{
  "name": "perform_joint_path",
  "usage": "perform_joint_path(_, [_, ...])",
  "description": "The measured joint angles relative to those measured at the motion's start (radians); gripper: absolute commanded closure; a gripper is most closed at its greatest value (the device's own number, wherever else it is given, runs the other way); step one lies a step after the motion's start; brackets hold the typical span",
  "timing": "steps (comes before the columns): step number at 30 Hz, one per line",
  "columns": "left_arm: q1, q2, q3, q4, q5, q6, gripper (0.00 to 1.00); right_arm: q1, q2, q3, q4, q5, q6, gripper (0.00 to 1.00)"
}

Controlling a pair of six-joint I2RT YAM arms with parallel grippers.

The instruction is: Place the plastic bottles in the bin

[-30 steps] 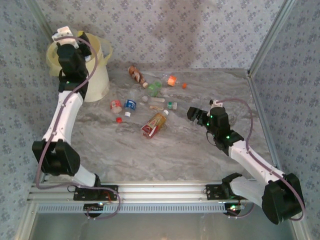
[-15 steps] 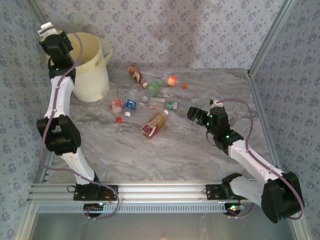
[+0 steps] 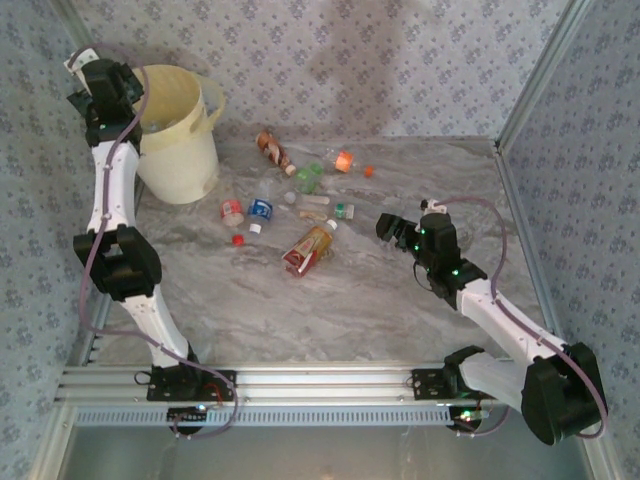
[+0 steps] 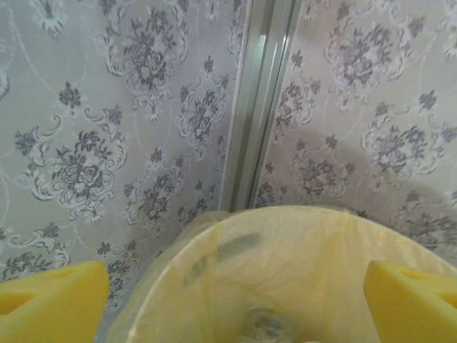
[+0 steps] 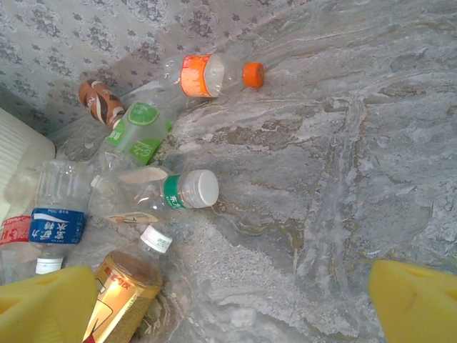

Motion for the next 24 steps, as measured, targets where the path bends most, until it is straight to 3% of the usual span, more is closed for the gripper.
perform_joint_path(12, [-0.097,-0.051,0.006,-0.154,0.046,-0.081,0.02,-0.008,0.002,0.000,-0.017,-0.002,0.003,0.00])
perform_joint_path(24, [-0.273,-0.471,-0.446,-0.141,0.047,-0.219,0.02,-0.023,0.002,-0.007,-0.049,-0.005,0.063,0.00])
